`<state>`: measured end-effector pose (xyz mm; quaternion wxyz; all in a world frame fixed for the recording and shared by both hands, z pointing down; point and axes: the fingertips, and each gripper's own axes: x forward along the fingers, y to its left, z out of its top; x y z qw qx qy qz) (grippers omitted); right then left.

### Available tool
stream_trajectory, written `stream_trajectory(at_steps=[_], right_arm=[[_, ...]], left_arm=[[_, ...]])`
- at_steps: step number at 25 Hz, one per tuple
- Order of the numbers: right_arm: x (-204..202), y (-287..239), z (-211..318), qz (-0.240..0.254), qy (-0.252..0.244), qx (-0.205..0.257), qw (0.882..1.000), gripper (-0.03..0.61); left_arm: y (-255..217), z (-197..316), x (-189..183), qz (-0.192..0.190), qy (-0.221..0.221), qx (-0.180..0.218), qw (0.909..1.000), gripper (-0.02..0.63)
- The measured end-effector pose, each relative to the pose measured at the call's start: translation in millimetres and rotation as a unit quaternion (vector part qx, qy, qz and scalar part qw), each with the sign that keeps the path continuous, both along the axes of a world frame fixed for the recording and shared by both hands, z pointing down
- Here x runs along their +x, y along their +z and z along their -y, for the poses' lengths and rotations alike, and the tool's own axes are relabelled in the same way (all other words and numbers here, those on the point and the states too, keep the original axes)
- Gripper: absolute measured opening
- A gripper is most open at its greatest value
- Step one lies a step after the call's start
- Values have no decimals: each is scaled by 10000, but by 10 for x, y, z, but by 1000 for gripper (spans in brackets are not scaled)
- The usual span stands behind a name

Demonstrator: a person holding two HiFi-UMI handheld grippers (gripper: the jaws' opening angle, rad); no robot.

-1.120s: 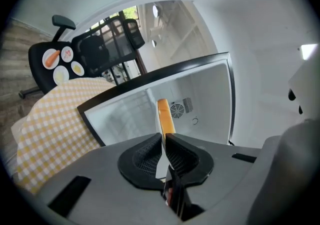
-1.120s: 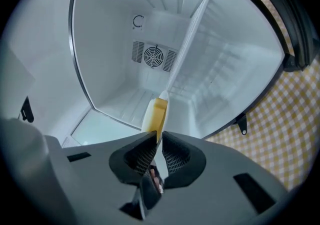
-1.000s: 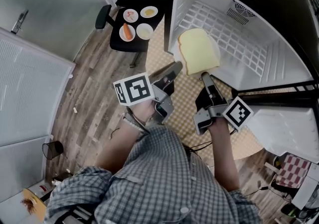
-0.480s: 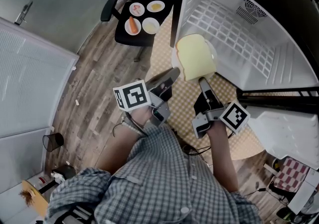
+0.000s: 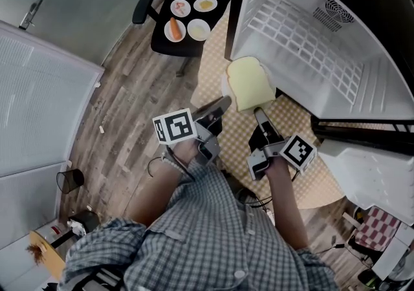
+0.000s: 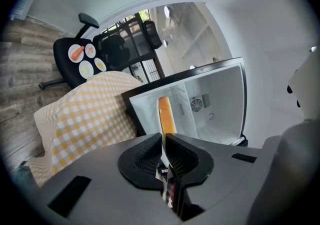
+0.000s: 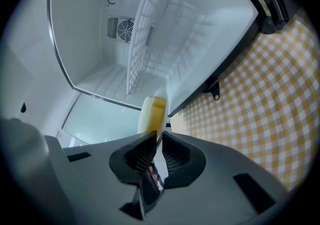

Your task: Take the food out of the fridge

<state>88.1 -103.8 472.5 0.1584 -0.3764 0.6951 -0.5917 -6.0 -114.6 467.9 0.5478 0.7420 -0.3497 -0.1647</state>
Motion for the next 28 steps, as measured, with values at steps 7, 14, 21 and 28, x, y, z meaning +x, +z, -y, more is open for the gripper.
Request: stream_trajectory(at_steps=[7, 14, 21, 28], right_arm=[[-27, 369, -27, -197, -53, -297, 9994, 26], [-57, 715, -109, -425, -71, -706, 9966, 26], [-91, 987, -205, -640, -247, -986, 9928, 26], [-108, 1195, -217, -461, -141, -1391, 9891, 26]], left_arm=[[367, -7, -39, 67, 86, -381, 9992, 28], [713, -49, -67, 297, 230, -719, 9967, 29], [1000, -162, -93, 483, 283, -1021, 9932, 32], [1192, -168, -122, 464, 250, -1309, 9900, 35]])
